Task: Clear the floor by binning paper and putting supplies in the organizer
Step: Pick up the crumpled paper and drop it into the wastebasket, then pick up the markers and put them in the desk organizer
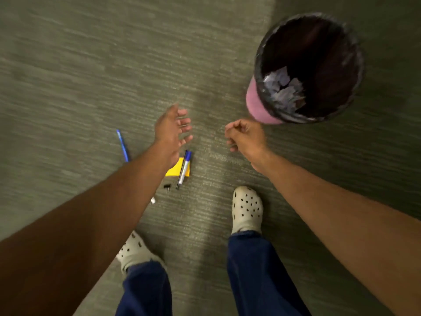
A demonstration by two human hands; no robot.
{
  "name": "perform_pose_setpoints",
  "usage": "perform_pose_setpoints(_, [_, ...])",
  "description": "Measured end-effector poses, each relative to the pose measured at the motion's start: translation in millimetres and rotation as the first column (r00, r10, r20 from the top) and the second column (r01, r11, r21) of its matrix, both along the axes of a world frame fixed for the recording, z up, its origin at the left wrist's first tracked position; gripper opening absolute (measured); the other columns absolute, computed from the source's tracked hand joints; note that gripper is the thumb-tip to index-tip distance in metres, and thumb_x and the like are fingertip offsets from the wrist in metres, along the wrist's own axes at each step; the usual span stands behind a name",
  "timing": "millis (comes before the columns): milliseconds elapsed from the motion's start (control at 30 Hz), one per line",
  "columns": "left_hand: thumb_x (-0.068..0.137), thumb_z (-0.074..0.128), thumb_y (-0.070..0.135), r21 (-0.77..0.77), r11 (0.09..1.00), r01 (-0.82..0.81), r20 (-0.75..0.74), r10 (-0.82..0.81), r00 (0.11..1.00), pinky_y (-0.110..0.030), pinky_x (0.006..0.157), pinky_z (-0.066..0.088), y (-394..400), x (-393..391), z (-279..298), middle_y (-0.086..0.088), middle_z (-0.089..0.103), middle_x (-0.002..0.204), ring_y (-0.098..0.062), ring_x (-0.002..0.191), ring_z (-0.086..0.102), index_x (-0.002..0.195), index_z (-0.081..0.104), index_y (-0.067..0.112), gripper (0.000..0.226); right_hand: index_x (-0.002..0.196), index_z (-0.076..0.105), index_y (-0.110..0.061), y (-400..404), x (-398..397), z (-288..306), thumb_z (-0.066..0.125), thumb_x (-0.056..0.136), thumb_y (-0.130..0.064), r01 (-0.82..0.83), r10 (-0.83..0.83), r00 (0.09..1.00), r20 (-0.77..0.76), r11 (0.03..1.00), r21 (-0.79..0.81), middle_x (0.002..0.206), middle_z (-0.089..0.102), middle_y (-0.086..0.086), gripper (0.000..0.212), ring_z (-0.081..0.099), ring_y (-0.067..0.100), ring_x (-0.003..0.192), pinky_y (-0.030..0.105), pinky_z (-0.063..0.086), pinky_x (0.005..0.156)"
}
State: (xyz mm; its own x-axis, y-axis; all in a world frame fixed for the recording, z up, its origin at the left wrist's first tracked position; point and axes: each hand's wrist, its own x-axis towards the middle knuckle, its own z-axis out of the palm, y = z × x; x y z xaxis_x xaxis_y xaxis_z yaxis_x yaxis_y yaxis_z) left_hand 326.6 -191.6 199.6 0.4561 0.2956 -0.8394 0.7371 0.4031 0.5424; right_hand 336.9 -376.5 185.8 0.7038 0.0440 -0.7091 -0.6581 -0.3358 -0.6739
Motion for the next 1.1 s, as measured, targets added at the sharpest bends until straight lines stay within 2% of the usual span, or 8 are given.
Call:
perform_pose_setpoints(100, [0.105,0.043,0.047,-0.024,0.999,-0.049,-0.044,0.048,0.998,-0.03,0.069,0.048,44.7,-56.9,-36.2,0.005,0.062,0.084,-0.01,0.077,0.058,0.091,0.064,0.024,0.034,0.084,0.068,-0.016,43.5,-36.4,-50.7,0.066,0.093,-0.005,-0.169,0.157,0.981,-0.117,0.981,-0.098,0.077,0.07,0.008,0.014,0.066,0.023,0.068,0.031,0.056,0.056])
perform_pose_setpoints(200, [0.104,0.044,0.036,-0.077,0.991,-0.111,-0.091,0.104,0.99,-0.03,0.069,0.047,78.4,-109.1,-71.4,0.002,0.063,0.087,-0.013,0.077,0.059,0.088,0.063,0.021,0.029,0.08,0.069,-0.017,83.5,-75.9,-95.5,0.066,0.089,-0.009,-0.361,0.325,0.926,-0.192,0.911,-0.201,0.094,0.078,0.018,0.012,0.074,0.034,0.086,0.049,0.064,0.081])
perform_pose_setpoints(300, [0.098,0.043,0.017,-0.088,0.981,-0.175,-0.148,0.161,0.976,-0.029,0.069,0.046,102.9,-150.4,-100.3,0.0,0.062,0.087,-0.015,0.075,0.058,0.083,0.058,0.018,0.022,0.095,0.074,-0.011,116.0,-108.6,-135.2,0.064,0.09,-0.01,-0.502,0.444,0.863,-0.24,0.802,-0.322,0.112,0.076,0.02,0.011,0.073,0.035,0.104,0.042,0.06,0.091])
perform_pose_setpoints(467, [0.093,0.035,0.0,-0.096,0.984,-0.15,-0.181,0.131,0.975,-0.029,0.069,0.046,117.2,-189.9,-138.1,0.0,0.06,0.084,-0.013,0.072,0.058,0.082,0.056,0.017,0.03,0.129,0.064,-0.004,156.4,-125.4,-196.8,0.069,0.094,-0.038,-0.504,0.438,0.864,-0.25,0.736,-0.451,0.137,0.063,0.018,0.049,0.06,0.033,0.129,0.034,0.048,0.101])
perform_pose_setpoints(700, [0.097,0.052,0.004,-0.053,0.996,-0.069,-0.185,0.058,0.981,-0.029,0.066,0.051,109.4,-198.5,-163.0,-0.003,0.067,0.086,-0.015,0.073,0.064,0.094,0.065,0.014,0.017,0.12,0.069,0.0,167.2,-121.7,-210.9,0.082,0.085,-0.032,-0.296,0.189,0.944,-0.27,0.846,-0.443,0.122,0.073,0.02,0.049,0.072,0.035,0.115,0.047,0.058,0.098])
perform_pose_setpoints(867, [0.101,0.064,0.022,0.013,1.0,0.01,-0.057,-0.009,0.998,-0.026,0.063,0.048,95.6,-188.2,-168.0,-0.001,0.068,0.081,-0.012,0.07,0.062,0.104,0.071,0.015,0.01,0.076,0.072,-0.014,170.1,-139.0,-173.2,0.082,0.079,-0.027,-0.408,0.412,0.908,-0.072,0.836,-0.366,0.084,0.078,0.007,0.017,0.074,0.024,0.082,0.027,0.048,0.065])
perform_pose_setpoints(967, [0.103,0.063,0.026,0.086,0.996,-0.023,-0.055,0.028,0.998,-0.024,0.052,0.047,98.1,-187.8,-171.0,-0.012,0.067,0.079,-0.014,0.059,0.059,0.095,0.071,0.006,0.023,0.087,0.078,-0.013,182.7,-156.7,-148.5,0.079,0.081,-0.02,-0.6,0.614,0.789,0.019,0.777,-0.193,0.082,0.08,0.003,0.009,0.074,0.015,0.077,0.027,0.05,0.064])
perform_pose_setpoints(1100, [0.107,0.055,0.021,0.246,0.931,-0.27,-0.067,0.294,0.953,-0.02,0.048,0.047,123.0,-199.7,-180.1,-0.013,0.066,0.077,-0.019,0.06,0.057,0.089,0.061,0.006,0.024,0.084,0.076,-0.017,206.6,-162.4,-158.3,0.084,0.08,-0.023,-0.605,0.642,0.764,0.066,0.748,-0.274,0.085,0.079,0.005,0.011,0.069,0.018,0.075,0.027,0.043,0.063])
